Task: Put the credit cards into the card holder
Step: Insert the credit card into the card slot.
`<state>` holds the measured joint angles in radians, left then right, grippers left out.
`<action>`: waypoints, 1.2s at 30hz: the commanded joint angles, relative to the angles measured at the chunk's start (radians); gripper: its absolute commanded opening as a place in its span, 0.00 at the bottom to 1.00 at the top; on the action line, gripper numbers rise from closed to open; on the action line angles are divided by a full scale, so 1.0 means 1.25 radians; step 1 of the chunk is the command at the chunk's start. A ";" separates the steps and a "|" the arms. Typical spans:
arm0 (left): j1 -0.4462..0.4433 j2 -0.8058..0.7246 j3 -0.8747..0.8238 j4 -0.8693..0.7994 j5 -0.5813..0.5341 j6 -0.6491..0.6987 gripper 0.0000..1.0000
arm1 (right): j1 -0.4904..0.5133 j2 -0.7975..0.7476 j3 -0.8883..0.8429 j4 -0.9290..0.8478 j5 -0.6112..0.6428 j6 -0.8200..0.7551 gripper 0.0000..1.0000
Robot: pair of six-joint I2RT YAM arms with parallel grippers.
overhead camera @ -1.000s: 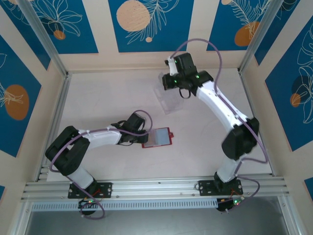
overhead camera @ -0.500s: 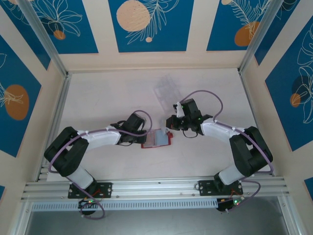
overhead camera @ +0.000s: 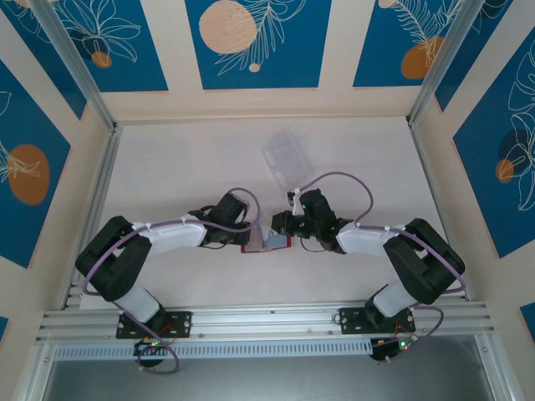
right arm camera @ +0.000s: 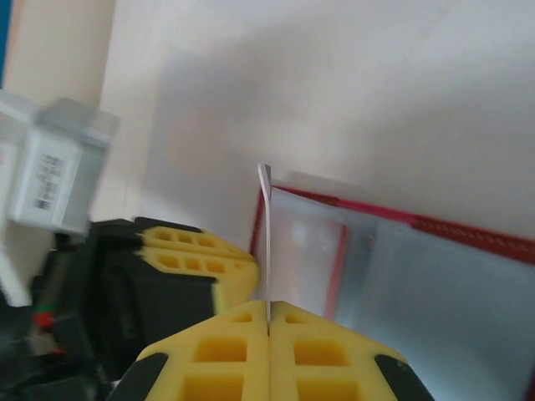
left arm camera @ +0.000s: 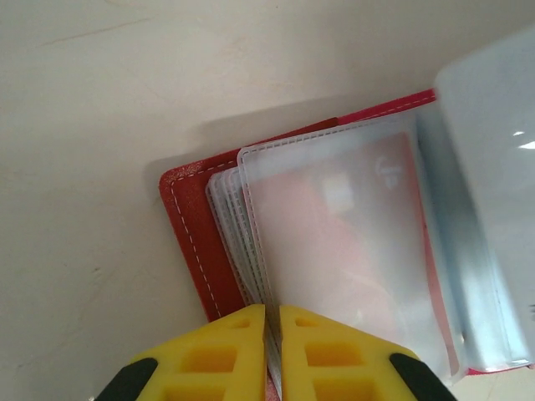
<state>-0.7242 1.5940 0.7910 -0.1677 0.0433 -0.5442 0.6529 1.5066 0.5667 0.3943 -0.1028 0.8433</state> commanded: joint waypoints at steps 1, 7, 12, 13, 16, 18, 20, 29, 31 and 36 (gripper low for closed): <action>-0.008 0.019 -0.006 -0.083 -0.008 0.018 0.10 | 0.029 -0.026 -0.040 0.075 0.108 0.039 0.00; -0.008 0.022 -0.004 -0.082 -0.003 0.019 0.10 | 0.047 0.015 -0.100 0.196 0.149 0.083 0.00; -0.010 0.017 -0.003 -0.086 -0.004 0.021 0.10 | 0.061 0.044 -0.122 0.239 0.193 0.127 0.00; -0.009 0.018 -0.003 -0.087 -0.004 0.021 0.10 | 0.064 0.048 -0.124 0.247 0.201 0.134 0.00; -0.009 0.017 -0.003 -0.089 -0.004 0.021 0.10 | 0.073 0.054 -0.131 0.257 0.233 0.151 0.00; -0.009 0.017 -0.004 -0.087 -0.004 0.020 0.10 | 0.077 0.063 -0.135 0.274 0.241 0.164 0.00; -0.010 0.019 -0.003 -0.088 -0.003 0.018 0.10 | 0.075 0.074 -0.138 0.289 0.235 0.177 0.00; -0.010 0.021 0.002 -0.089 -0.004 0.019 0.11 | 0.061 0.149 -0.136 0.380 0.176 0.239 0.00; -0.010 0.021 0.001 -0.088 -0.004 0.020 0.11 | 0.057 0.154 -0.136 0.385 0.165 0.244 0.00; -0.010 0.023 -0.004 -0.084 -0.004 0.020 0.11 | 0.034 0.157 -0.143 0.405 0.128 0.267 0.00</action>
<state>-0.7242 1.5940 0.7998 -0.1989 0.0246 -0.5392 0.7017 1.6855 0.4026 0.8692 0.1020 1.1454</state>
